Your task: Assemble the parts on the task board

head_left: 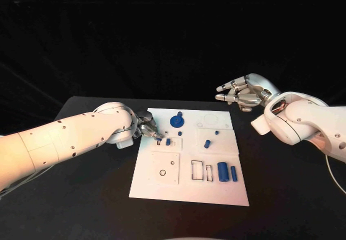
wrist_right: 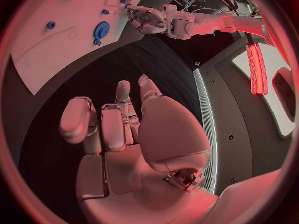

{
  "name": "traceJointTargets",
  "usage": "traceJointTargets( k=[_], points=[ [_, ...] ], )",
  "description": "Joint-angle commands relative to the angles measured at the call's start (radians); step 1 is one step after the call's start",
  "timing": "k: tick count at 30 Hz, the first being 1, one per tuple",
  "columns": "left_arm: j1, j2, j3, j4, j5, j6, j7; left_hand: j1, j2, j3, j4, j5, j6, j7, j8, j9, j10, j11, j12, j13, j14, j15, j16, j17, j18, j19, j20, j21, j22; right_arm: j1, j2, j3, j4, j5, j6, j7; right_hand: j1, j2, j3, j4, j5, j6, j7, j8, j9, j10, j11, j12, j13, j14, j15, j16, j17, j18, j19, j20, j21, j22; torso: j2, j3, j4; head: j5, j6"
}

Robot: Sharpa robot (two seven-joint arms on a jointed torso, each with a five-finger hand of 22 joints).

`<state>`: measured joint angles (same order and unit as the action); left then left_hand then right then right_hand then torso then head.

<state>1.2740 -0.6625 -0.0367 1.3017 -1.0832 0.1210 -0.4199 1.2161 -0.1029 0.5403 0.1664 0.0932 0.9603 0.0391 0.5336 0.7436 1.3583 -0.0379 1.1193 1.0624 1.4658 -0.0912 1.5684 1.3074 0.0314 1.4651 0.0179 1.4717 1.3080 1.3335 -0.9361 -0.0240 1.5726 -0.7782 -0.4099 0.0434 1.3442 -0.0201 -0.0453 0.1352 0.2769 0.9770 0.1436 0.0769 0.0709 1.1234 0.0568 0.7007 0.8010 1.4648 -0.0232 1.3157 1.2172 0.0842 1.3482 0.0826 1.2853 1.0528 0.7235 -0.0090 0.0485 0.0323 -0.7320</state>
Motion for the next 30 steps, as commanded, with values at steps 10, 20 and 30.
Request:
traceJointTargets(
  k=[10,20,30],
  points=[
    [-0.002,0.002,0.0,0.009,-0.067,0.084,-0.036,0.001,-0.015,0.148,-0.137,0.015,0.021,-0.008,-0.004,-0.004,0.013,-0.002,0.009,0.007,0.105,-0.002,0.002,0.263,-0.003,0.055,-0.004,0.011,0.167,-0.001,0.001,0.0,0.001,-0.003,0.014,0.002,0.008,0.002,-0.007,-0.002,0.004,-0.002,0.0,0.001,0.0,-0.005,-0.002,-0.002,-0.001,0.026,0.0,-0.003,-0.001,0.018,-0.005,-0.001,-0.006,-0.002,0.0,0.0008,-0.0002,0.004,-0.006],
    [-0.002,-0.004,0.0,0.016,-0.073,0.104,-0.046,-0.003,-0.018,0.153,-0.14,0.022,0.025,-0.008,-0.006,-0.005,0.015,-0.002,0.011,0.009,0.105,-0.002,0.002,0.263,-0.004,0.056,-0.004,0.013,0.17,-0.002,0.002,0.0,0.001,-0.003,0.015,0.003,0.008,0.002,-0.007,-0.002,0.004,-0.002,0.0,0.001,0.0,-0.005,-0.002,-0.002,-0.001,0.026,0.0,-0.003,-0.001,0.018,-0.005,-0.001,-0.006,-0.002,0.0,0.0004,0.0006,0.006,-0.008],
    [-0.002,-0.008,0.0,0.021,-0.073,0.105,-0.048,-0.01,-0.024,0.161,-0.144,0.038,0.031,-0.009,-0.008,-0.006,0.02,-0.003,0.013,0.012,0.105,-0.003,0.002,0.263,-0.004,0.058,-0.005,0.015,0.173,-0.002,0.001,0.0,0.001,-0.003,0.016,0.004,0.008,0.003,-0.008,-0.002,0.004,-0.002,0.001,0.001,0.0,-0.005,-0.002,-0.002,-0.002,0.026,0.0,-0.004,-0.002,0.019,-0.006,-0.001,-0.007,-0.003,0.0,0.0006,0.0006,0.008,-0.011]
  ],
)
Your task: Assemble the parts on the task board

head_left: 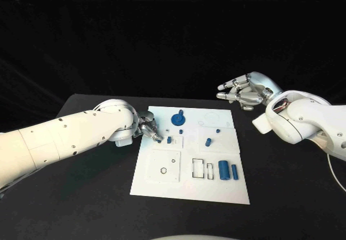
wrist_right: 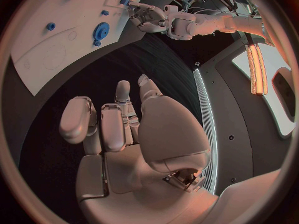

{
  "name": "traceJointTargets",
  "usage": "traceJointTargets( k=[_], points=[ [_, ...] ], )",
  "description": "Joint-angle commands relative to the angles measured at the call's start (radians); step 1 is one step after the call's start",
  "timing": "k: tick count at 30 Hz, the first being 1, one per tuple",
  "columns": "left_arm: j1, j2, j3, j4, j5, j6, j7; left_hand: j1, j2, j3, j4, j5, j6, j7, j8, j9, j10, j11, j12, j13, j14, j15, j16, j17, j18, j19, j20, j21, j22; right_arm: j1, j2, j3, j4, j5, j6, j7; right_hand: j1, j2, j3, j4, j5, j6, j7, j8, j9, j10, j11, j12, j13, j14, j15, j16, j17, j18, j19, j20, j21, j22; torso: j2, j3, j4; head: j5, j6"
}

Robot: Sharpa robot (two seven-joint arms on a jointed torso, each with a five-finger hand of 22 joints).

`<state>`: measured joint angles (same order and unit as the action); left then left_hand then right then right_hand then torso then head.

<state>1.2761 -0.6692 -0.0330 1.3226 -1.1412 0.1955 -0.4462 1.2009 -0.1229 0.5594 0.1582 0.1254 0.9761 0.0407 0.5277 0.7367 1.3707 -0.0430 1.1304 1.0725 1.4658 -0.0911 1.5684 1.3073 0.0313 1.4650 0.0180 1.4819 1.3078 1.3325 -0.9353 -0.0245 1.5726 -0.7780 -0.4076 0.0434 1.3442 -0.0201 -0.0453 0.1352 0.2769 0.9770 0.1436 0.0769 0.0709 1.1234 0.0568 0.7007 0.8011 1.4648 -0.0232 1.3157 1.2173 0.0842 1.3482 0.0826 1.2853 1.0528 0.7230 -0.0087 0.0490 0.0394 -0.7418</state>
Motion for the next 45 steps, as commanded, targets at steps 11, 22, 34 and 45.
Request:
traceJointTargets(
  k=[11,22,34,45],
  points=[
    [-0.004,0.004,-0.004,0.003,-0.015,0.034,-0.021,0.004,-0.005,0.143,-0.136,0.008,0.016,-0.011,-0.002,0.001,0.007,0.002,0.001,0.001,0.105,-0.003,0.002,0.263,-0.004,0.058,-0.005,0.005,0.172,-0.001,0.0,0.0,0.002,-0.003,0.014,0.005,0.008,0.003,-0.009,-0.001,0.004,-0.001,0.001,0.002,0.0,-0.006,-0.001,-0.002,-0.002,0.026,0.001,-0.005,-0.003,0.019,-0.007,-0.001,-0.008,-0.005,0.0,0.0008,-0.0008,0.001,-0.003],
    [-0.004,0.015,-0.005,0.003,-0.003,0.059,-0.045,-0.022,-0.014,0.141,-0.132,0.023,0.031,-0.016,-0.001,0.001,0.022,-0.001,0.019,0.021,0.105,-0.004,0.002,0.263,-0.006,0.06,-0.005,0.009,0.178,-0.001,-0.001,0.0,0.004,-0.003,0.013,0.004,0.008,0.003,-0.009,-0.001,0.004,-0.001,0.001,0.002,0.0,-0.006,-0.001,-0.002,-0.002,0.026,0.001,-0.005,-0.003,0.019,-0.007,-0.001,-0.008,-0.005,0.0,0.0014,-0.0003,-0.001,-0.005],
    [-0.003,0.03,-0.005,-0.005,0.003,0.073,-0.115,-0.126,-0.021,0.054,-0.08,0.022,0.068,-0.032,-0.005,-0.003,0.035,-0.012,0.023,0.028,0.105,-0.011,0.002,0.263,-0.006,0.061,-0.008,0.009,0.18,-0.001,-0.004,0.0,0.006,-0.002,0.013,0.004,0.008,0.003,-0.011,-0.001,0.004,-0.001,0.001,0.002,0.0,-0.006,-0.001,-0.002,-0.003,0.025,0.001,-0.006,-0.004,0.019,-0.007,-0.001,-0.009,-0.006,0.0,0.0009,-0.0008,-0.002,-0.007],
    [-0.002,0.042,-0.005,-0.011,0.003,0.067,-0.132,-0.169,-0.011,0.013,-0.049,0.023,0.081,-0.034,-0.011,-0.006,0.04,-0.014,0.026,0.034,0.105,-0.013,0.002,0.263,-0.008,0.065,-0.01,0.015,0.188,-0.001,-0.003,0.0,0.004,-0.001,0.012,0.004,0.006,0.004,-0.013,0.001,0.004,-0.001,0.001,0.002,0.0,-0.006,-0.001,-0.001,-0.003,0.025,0.001,-0.006,-0.004,0.019,-0.007,-0.001,-0.01,-0.007,0.0,0.0011,0.0,-0.002,-0.008]
  ],
)
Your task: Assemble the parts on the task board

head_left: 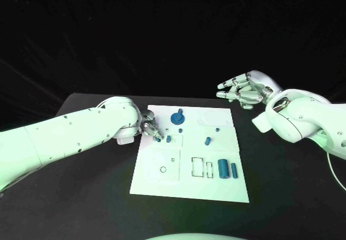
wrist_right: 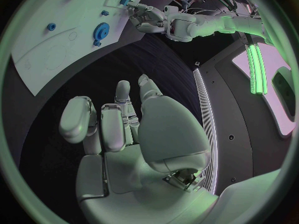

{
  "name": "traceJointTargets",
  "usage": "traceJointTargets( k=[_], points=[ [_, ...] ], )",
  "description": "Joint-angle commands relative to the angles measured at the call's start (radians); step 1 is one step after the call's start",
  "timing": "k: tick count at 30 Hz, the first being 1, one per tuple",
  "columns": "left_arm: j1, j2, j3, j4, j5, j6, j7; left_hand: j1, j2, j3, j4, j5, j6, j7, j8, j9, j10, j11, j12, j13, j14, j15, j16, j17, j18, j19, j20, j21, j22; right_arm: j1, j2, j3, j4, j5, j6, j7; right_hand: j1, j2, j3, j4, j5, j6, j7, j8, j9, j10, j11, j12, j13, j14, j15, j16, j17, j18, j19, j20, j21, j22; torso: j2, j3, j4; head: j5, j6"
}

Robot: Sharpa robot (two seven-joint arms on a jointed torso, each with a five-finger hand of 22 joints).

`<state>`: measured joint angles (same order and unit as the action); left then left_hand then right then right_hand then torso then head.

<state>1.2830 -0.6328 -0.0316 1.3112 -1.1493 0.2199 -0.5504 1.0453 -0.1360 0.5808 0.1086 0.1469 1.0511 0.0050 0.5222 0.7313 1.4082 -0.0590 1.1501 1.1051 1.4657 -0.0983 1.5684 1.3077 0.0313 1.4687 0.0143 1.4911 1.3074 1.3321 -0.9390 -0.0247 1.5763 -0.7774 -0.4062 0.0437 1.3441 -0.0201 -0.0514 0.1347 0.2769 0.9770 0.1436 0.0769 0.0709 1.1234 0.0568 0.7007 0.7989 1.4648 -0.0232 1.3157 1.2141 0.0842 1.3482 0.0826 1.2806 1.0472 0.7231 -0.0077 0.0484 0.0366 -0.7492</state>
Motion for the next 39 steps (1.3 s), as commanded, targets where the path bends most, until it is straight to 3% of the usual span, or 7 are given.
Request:
traceJointTargets(
  k=[1,9,13,25,39],
  points=[
    [-0.009,0.007,-0.007,-0.001,0.011,0.042,-0.029,-0.016,0.003,-0.011,0.003,0.001,0.007,0.002,-0.006,-0.001,0.002,0.002,0.006,0.001,0.105,-0.006,0.002,0.263,-0.008,0.062,-0.006,0.007,0.189,-0.001,0.001,0.0,0.001,-0.001,0.011,0.004,0.006,0.004,-0.007,0.001,0.004,-0.001,0.001,0.002,0.0,-0.006,-0.001,-0.001,-0.001,0.026,0.001,-0.006,-0.001,0.019,-0.007,-0.001,-0.005,-0.001,0.0,-0.0001,0.0009,0.0,-0.001],
    [-0.008,0.015,-0.007,-0.009,0.011,0.046,-0.035,-0.032,0.001,-0.029,0.013,0.001,0.011,0.001,-0.008,-0.002,0.004,0.002,0.006,0.003,0.105,-0.007,0.002,0.263,-0.009,0.064,-0.007,0.009,0.192,-0.001,0.001,0.0,0.0,-0.001,0.011,0.004,0.005,0.004,-0.008,0.002,0.004,-0.002,0.001,0.002,0.0,-0.006,-0.001,-0.001,-0.002,0.025,0.001,-0.008,-0.002,0.02,-0.008,-0.001,-0.007,-0.004,0.0,0.0,0.0001,0.0,-0.002],
    [-0.008,0.016,-0.007,-0.011,0.011,0.053,-0.038,-0.056,-0.014,-0.071,0.028,0.0,0.018,0.001,-0.01,-0.003,0.005,0.002,0.006,0.005,0.105,-0.007,0.002,0.263,-0.01,0.065,-0.007,0.012,0.195,-0.001,0.001,0.0,0.0,-0.001,0.01,0.004,0.005,0.004,-0.009,0.003,0.004,-0.002,0.001,0.002,0.0,-0.006,-0.001,-0.001,-0.002,0.025,0.001,-0.008,-0.002,0.02,-0.009,-0.001,-0.008,-0.006,-0.001,-0.0002,-0.0002,0.0,-0.003],
    [-0.008,0.017,-0.007,-0.017,0.011,0.055,-0.054,-0.099,-0.024,-0.211,0.08,-0.004,0.029,0.003,-0.017,-0.004,0.007,0.003,0.006,0.009,0.105,-0.006,0.002,0.263,-0.012,0.069,-0.007,0.017,0.202,-0.001,0.0,0.0,0.002,-0.003,0.009,0.001,-0.006,0.004,-0.02,0.012,0.005,-0.002,0.001,0.002,0.0,-0.005,0.0,0.002,-0.003,0.024,0.001,-0.011,-0.005,0.021,-0.011,-0.001,-0.013,-0.012,0.0,-0.0008,0.0004,-0.002,-0.004],
    [-0.008,0.0,0.0,-0.006,0.013,-0.016,-0.047,-0.09,-0.006,-0.377,0.14,-0.011,0.036,-0.001,-0.019,0.0,0.012,-0.001,0.01,0.017,0.105,-0.01,0.002,0.263,-0.016,0.076,-0.01,0.029,0.216,-0.001,0.0,0.0,0.001,-0.001,0.008,0.002,-0.017,0.01,-0.03,0.022,0.006,-0.002,0.001,0.003,0.0,-0.005,0.0,0.005,-0.004,0.024,0.002,-0.014,-0.007,0.022,-0.013,0.0,-0.017,-0.018,-0.001,-0.0017,0.0004,-0.004,-0.004]
  ],
)
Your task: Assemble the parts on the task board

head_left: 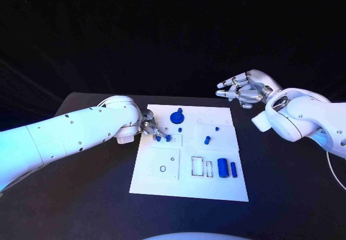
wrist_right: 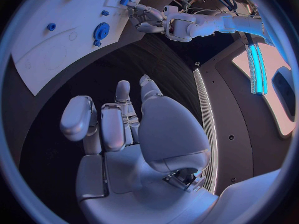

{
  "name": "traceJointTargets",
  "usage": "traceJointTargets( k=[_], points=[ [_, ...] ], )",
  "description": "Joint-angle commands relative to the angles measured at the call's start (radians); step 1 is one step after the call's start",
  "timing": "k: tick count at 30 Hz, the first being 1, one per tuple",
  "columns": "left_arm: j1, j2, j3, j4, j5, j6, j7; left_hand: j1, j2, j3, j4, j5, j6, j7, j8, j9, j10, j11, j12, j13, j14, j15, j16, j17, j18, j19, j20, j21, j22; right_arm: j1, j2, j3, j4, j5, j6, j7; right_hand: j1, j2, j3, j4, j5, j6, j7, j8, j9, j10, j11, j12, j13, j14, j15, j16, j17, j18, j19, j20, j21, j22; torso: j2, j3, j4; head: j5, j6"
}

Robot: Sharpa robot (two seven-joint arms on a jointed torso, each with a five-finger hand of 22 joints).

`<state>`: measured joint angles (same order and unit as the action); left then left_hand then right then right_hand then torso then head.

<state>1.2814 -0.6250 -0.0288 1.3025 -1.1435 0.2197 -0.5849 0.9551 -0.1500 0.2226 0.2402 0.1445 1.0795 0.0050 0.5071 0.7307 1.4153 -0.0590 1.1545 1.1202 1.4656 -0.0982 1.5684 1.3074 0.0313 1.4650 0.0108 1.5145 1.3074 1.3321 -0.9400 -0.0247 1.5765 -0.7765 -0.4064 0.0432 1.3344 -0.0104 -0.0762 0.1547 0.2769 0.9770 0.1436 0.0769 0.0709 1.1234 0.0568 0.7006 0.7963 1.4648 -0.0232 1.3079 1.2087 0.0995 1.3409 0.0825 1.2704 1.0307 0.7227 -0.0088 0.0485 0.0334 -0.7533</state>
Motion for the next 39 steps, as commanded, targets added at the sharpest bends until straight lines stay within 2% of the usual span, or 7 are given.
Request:
traceJointTargets(
  k=[1,13,20,24,28,31,39],
  points=[
    [-0.006,-0.011,-0.002,0.005,0.008,-0.024,-0.011,0.003,0.01,-0.029,0.013,-0.011,0.008,-0.001,-0.004,0.001,0.006,-0.001,0.006,0.003,0.105,-0.01,0.002,0.263,-0.016,0.08,-0.007,0.006,0.217,-0.001,0.001,0.0,0.0,-0.002,0.008,0.003,-0.007,0.0,-0.006,0.003,0.006,-0.002,0.001,0.003,0.0,-0.005,0.0,0.005,-0.001,0.024,0.002,-0.006,-0.002,0.007,-0.006,0.0,-0.007,-0.001,0.0,-0.0002,0.0003,0.0,0.0],
    [0.004,-0.053,0.023,0.033,0.118,-0.138,0.059,0.041,0.042,-0.11,0.044,-0.01,-0.023,0.008,-0.012,0.005,-0.033,0.006,-0.055,-0.057,0.105,-0.008,0.002,0.263,0.0,0.052,-0.007,-0.048,0.169,-0.001,0.003,0.0,-0.002,-0.002,0.009,0.005,-0.008,0.001,-0.007,0.003,0.006,-0.002,0.001,0.003,0.0,-0.005,0.0,0.005,-0.001,0.024,0.002,-0.007,-0.002,0.007,-0.006,0.0,-0.008,-0.003,0.0,0.0006,-0.0004,-0.002,0.002],
    [0.016,-0.068,0.028,0.036,0.182,-0.231,0.195,0.117,0.059,-0.16,0.046,-0.006,-0.113,0.045,-0.054,-0.022,-0.174,0.038,-0.274,-0.278,0.099,0.015,-0.01,0.247,0.042,-0.029,0.013,-0.217,0.029,-0.001,0.005,0.0,-0.004,0.0,0.01,0.006,-0.009,0.002,-0.008,0.005,0.007,-0.002,0.001,0.003,0.0,-0.005,0.0,0.006,-0.002,0.023,0.002,-0.008,-0.003,0.007,-0.006,0.0,-0.008,-0.004,0.0,-0.0002,-0.0001,-0.005,0.003],
    [0.018,-0.055,0.025,0.023,0.181,-0.313,0.354,0.255,0.066,-0.161,0.011,-0.006,-0.209,0.108,-0.121,-0.086,-0.378,0.1,-0.448,-0.417,-0.087,0.071,-0.326,-0.1,0.133,-0.3,0.056,-0.709,-0.349,-0.002,0.006,0.0,-0.006,0.001,0.011,0.006,-0.01,0.003,-0.009,0.006,0.008,-0.002,0.001,0.003,0.0,-0.006,0.0,0.006,-0.002,0.024,0.002,-0.008,-0.003,0.007,-0.006,0.0,-0.008,-0.003,0.0,0.0004,0.0002,-0.006,0.005],
    [0.017,-0.031,0.011,0.01,0.097,-0.379,0.489,0.482,0.069,-0.044,-0.063,-0.004,-0.207,0.147,-0.197,-0.191,-0.441,0.127,-0.615,-0.569,-0.346,0.102,-0.707,-0.456,0.14,-0.414,0.097,-0.898,-0.47,-0.002,0.008,0.0,-0.007,0.001,0.012,0.005,-0.01,0.003,-0.009,0.006,0.009,-0.003,0.001,0.003,0.0,-0.006,0.0,0.006,-0.002,0.023,0.002,-0.008,-0.003,0.007,-0.006,0.0,-0.008,-0.003,0.001,-0.0006,-0.0005,-0.013,0.011],
    [0.011,-0.005,-0.001,-0.002,0.027,-0.413,0.57,0.561,0.011,0.026,-0.094,-0.011,-0.185,0.141,-0.271,-0.284,-0.434,0.135,-0.742,-0.702,-0.373,0.126,-0.799,-0.536,0.156,-0.443,0.1,-0.964,-0.513,-0.002,0.01,0.0,-0.008,0.001,0.013,0.005,-0.009,0.004,-0.01,0.006,0.009,-0.003,0.001,0.003,0.0,-0.006,0.0,0.007,-0.002,0.024,0.002,-0.008,-0.003,0.007,-0.006,0.0,-0.008,-0.003,0.001,-0.0018,-0.0004,-0.016,0.013],
    [-0.002,0.05,-0.031,-0.034,-0.169,-0.435,0.624,0.564,-0.032,0.078,-0.127,-0.03,-0.111,0.123,-0.356,-0.401,-0.368,0.145,-0.875,-0.875,-0.271,0.104,-0.827,-0.613,0.149,-0.369,0.101,-0.966,-0.525,-0.003,0.014,-0.001,-0.008,0.001,0.017,0.004,-0.006,0.007,-0.009,0.006,0.012,-0.003,0.001,0.003,0.0,-0.006,0.0,0.007,-0.002,0.024,0.002,-0.007,-0.002,0.007,-0.006,0.0,-0.009,-0.004,0.001,0.0007,-0.0016,-0.021,0.02]
  ],
)
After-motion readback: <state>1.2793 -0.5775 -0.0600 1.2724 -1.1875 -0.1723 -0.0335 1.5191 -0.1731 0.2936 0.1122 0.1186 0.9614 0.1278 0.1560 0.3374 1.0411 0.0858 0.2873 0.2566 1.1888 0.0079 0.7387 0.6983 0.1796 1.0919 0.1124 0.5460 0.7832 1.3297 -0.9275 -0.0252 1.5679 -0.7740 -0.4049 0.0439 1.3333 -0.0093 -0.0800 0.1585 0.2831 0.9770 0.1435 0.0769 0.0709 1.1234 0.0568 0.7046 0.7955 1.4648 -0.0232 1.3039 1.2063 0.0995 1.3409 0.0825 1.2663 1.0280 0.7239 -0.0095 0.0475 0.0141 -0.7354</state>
